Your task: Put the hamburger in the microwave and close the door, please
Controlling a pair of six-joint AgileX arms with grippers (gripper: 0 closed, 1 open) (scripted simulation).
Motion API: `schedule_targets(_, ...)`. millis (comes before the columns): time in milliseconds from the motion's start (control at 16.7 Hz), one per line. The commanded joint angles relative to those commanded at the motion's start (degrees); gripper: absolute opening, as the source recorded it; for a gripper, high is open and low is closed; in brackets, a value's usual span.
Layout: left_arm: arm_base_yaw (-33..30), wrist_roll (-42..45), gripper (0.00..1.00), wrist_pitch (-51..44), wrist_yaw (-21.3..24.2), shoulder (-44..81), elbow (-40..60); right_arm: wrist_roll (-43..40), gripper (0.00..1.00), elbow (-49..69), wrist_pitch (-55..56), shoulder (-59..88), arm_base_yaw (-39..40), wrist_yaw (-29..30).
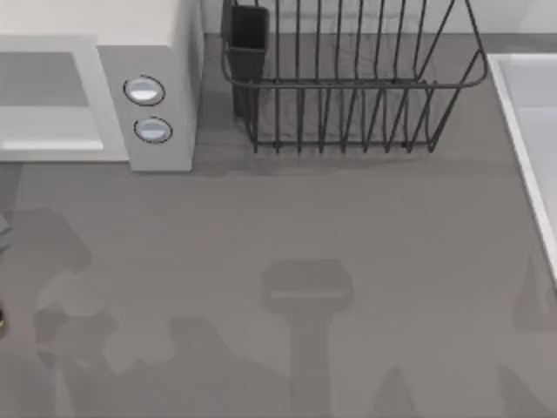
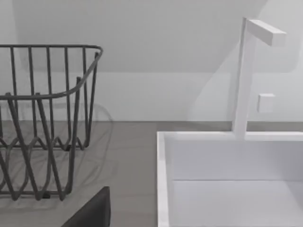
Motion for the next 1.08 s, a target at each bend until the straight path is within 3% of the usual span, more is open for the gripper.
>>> schedule_targets(240,2.0,14.1,1.00,-9.6,0.0,16.7,10.6,0.0,1.00,0.0,0.0,0.0,0.0,0.0)
schedule_targets(480,3.2,22.3,1.00,-14.9,0.1,26.0,17.2,0.0,1.00,0.0,0.0,0.0,0.0,0.0)
schedule_targets(1080,3.2,23.6,1.00,-11.9,0.2,29.2,16.3,0.0,1.00,0.0,0.0,0.0,0.0,0.0)
